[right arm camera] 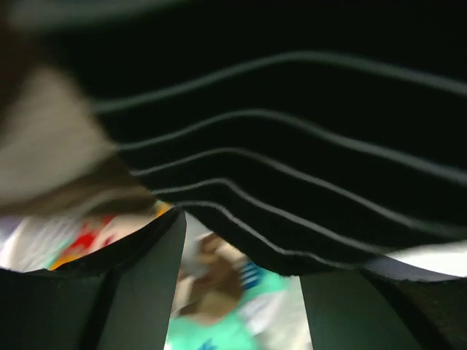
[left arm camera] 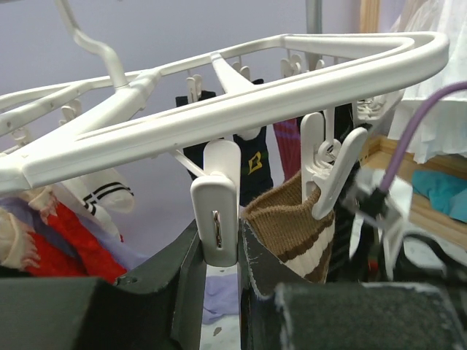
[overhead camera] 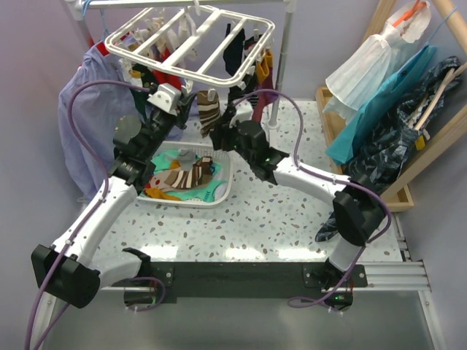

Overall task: Clip the socks to the hanger
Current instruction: Open the clamp at the hanger.

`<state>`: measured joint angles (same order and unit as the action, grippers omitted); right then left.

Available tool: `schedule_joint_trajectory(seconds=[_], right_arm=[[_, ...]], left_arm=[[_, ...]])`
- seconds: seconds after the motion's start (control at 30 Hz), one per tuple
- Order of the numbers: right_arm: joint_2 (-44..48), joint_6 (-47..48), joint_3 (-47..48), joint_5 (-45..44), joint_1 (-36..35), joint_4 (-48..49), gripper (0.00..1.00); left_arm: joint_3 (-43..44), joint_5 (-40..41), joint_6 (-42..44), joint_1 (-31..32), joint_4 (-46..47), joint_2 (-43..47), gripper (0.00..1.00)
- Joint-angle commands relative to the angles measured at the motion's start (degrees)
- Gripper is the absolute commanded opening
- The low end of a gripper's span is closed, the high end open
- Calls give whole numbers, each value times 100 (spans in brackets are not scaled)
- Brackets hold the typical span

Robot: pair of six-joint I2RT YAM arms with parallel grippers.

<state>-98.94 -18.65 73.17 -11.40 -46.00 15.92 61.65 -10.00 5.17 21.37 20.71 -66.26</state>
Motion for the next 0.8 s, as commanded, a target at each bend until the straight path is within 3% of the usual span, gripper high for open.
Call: schedule_joint_trajectory(seconds=[0.0,0.13,0.3,0.47,0.67,0.77], right_arm=[[216,-147,312,-1066,705,526,62],[427,-130,374,-487,1233,-61,64],[1032,195,23,707,1251,-677,69],[1850,415,-136,1727,1251,-1933,70],[2633,223,346,3420,1216,-2902,69],[2477,152,941,4030,1050,-3077,69]], left_arm=[[190,-458,28,157,-181,201,0],[-38,-661,-33,175,-112,192,0],[-337,-793,-191,201,240,227,0],[-373,-811,-244,236,223,254,0],[-381,-714,-332,315,135,271,0],[-460,-644,-341,351,126,254,0]])
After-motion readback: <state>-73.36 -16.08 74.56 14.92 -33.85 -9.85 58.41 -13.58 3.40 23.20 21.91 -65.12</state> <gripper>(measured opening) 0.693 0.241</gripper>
